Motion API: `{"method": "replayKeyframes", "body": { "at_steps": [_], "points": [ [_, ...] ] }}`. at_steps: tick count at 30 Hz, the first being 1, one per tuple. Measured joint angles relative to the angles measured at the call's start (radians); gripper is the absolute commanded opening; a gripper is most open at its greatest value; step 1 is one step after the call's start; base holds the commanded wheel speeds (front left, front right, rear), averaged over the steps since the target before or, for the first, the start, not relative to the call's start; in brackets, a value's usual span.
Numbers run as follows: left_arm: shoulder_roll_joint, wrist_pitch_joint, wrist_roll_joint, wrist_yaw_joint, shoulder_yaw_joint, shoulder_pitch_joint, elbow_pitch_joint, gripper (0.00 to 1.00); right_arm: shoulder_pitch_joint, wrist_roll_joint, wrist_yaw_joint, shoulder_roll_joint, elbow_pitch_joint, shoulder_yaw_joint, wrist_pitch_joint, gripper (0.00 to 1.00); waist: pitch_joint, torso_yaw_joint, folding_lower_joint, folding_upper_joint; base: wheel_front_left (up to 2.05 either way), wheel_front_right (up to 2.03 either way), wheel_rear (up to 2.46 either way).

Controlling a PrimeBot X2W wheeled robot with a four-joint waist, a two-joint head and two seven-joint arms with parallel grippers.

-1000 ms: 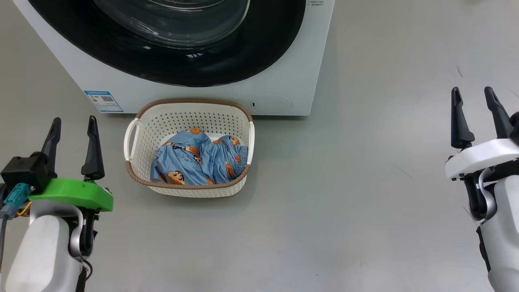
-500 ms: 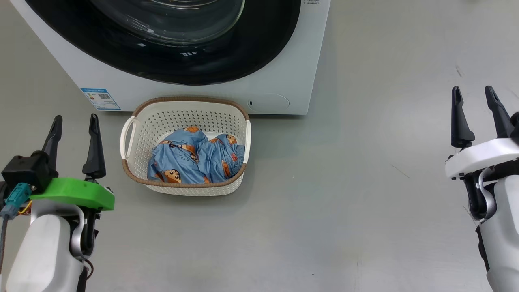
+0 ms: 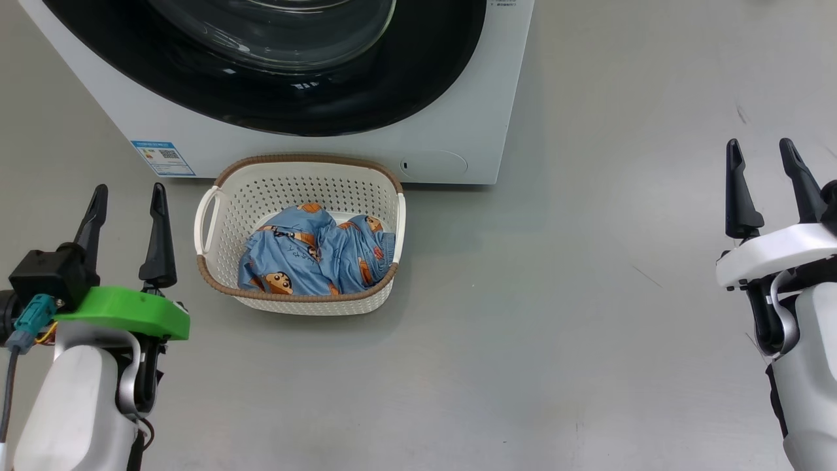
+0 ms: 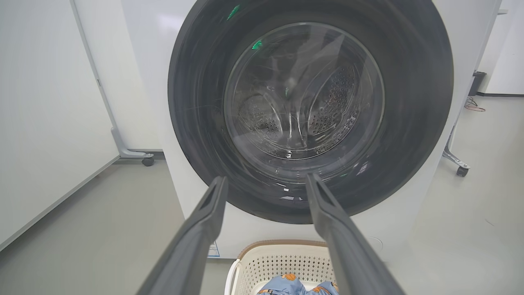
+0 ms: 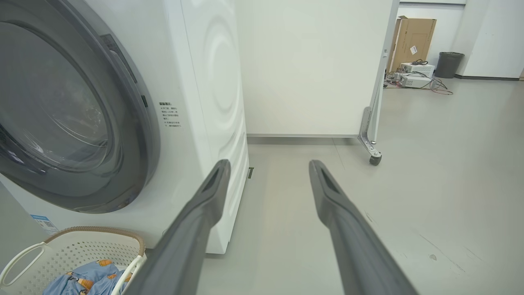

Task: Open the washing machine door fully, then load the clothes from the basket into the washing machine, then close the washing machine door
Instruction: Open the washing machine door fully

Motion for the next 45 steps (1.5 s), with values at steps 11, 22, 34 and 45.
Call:
{"method": "replayKeyframes", "body": {
  "at_steps": [11,22,34,45],
  "points": [
    [-0.002,0.000,0.000,0.000,-0.004,0.001,-0.023,1.00,-0.003,-0.001,0.000,0.012,-0.001,-0.006,0.000,1.00,0.006,0.001,0.0000,0.0000,0.00,0.00,0.00],
    [-0.019,0.000,0.008,0.000,-0.038,0.006,-0.052,1.00,-0.110,0.059,0.001,0.035,-0.024,-0.043,0.000,1.00,0.033,0.020,0.0000,0.0000,0.00,0.00,0.00],
    [-0.035,0.000,0.007,0.000,-0.049,0.007,-0.053,1.00,-0.247,0.297,0.004,0.117,-0.032,-0.152,0.006,1.00,0.078,0.063,0.0000,0.0000,0.00,0.00,0.00],
    [-0.046,0.000,0.004,0.000,-0.071,-0.004,-0.061,1.00,-0.336,0.672,0.004,0.167,0.013,-0.304,0.123,0.96,0.138,0.110,0.0000,0.0000,0.00,0.00,0.00]
  ]
}}
